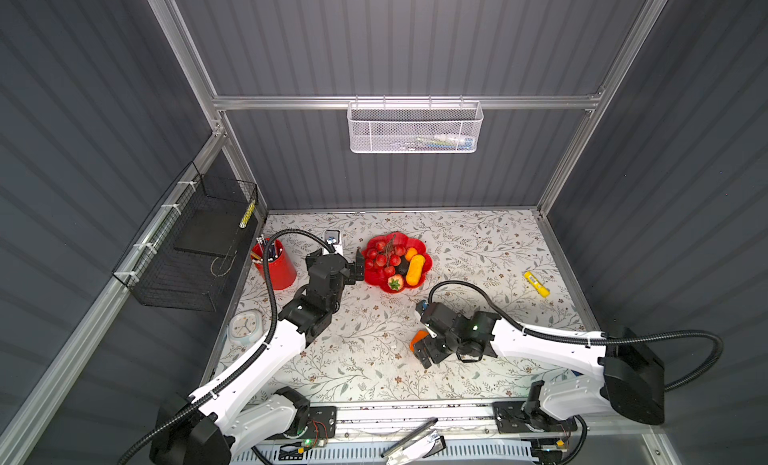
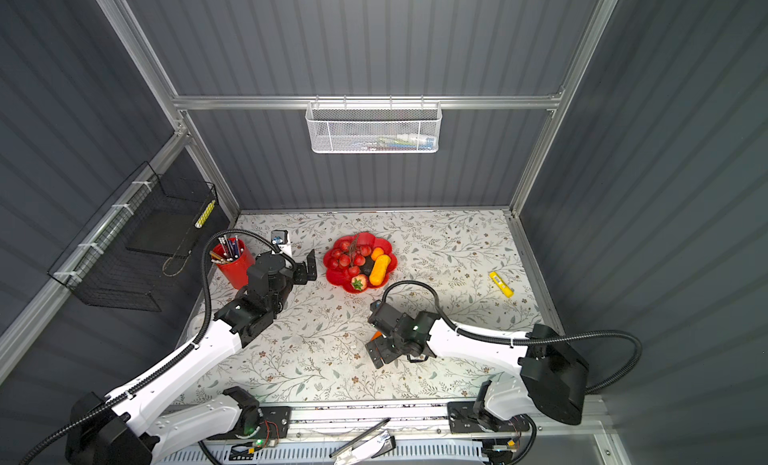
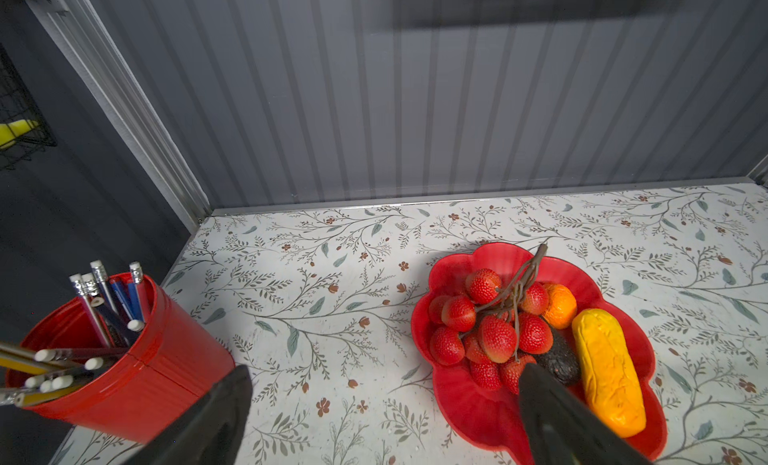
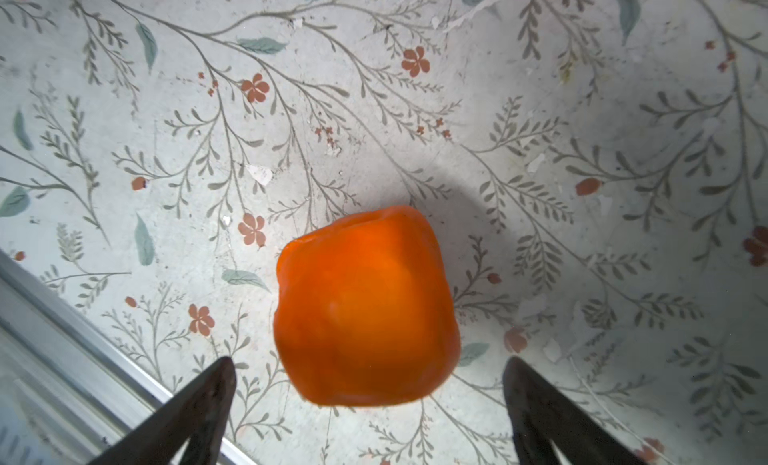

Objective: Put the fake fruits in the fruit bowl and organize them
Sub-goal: 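Withdraw the left gripper while the right gripper reaches and grasps the orange pepper, then carry the orange pepper with the right gripper and place it in the bowl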

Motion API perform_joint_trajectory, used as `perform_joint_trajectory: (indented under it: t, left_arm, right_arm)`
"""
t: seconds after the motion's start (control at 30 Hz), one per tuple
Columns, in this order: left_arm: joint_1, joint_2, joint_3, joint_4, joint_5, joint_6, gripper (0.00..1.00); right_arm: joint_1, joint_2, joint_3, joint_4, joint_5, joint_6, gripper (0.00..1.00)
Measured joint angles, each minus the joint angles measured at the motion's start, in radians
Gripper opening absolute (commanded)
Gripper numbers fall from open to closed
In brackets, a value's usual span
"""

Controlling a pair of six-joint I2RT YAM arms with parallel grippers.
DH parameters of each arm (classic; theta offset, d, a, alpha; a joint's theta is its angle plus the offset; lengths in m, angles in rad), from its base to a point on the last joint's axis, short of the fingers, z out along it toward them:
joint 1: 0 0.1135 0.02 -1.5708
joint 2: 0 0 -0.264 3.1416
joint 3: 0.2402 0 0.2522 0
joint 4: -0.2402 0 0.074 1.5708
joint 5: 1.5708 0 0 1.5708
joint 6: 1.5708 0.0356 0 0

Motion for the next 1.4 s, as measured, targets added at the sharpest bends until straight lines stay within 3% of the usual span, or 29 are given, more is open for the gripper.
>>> perform_joint_trajectory:
  t: [0.2,0.6,0.77,1.1,1.27,1.4]
  left_arm:
    - [0.002,-0.024,-0.006,-0.014,-0.015,-0.003,1.0]
    - [0.002,-0.037,-0.011,-0.019,-0.034,-0.003,1.0]
    - [0.006,-0.037,-0.025,-0.019,-0.037,-0.003,1.0]
    - [0.006,-0.055,-0.04,-0.018,-0.037,-0.003,1.0]
    - [0.006,-0.063,-0.046,-0.019,-0.036,-0.003,1.0]
    - [0.006,-0.079,-0.054,-0.029,-0.033,-0.004,1.0]
  right_arm:
    - [0.019,0.071,0.042,0.0,0.061,-0.018,0.94]
    - [0.021,0.11,0.048,0.031,0.07,-0.015,0.53]
    - [-0.002,0.071,0.048,0.039,0.032,0.01,0.47]
    - [-0.308,-0.158,0.078,0.111,-0.116,0.033,0.46]
    - [-0.463,-0.085,0.205,0.198,-0.18,0.025,0.47]
    - [-0.546,0.083,0.372,0.283,-0.219,0.009,0.47]
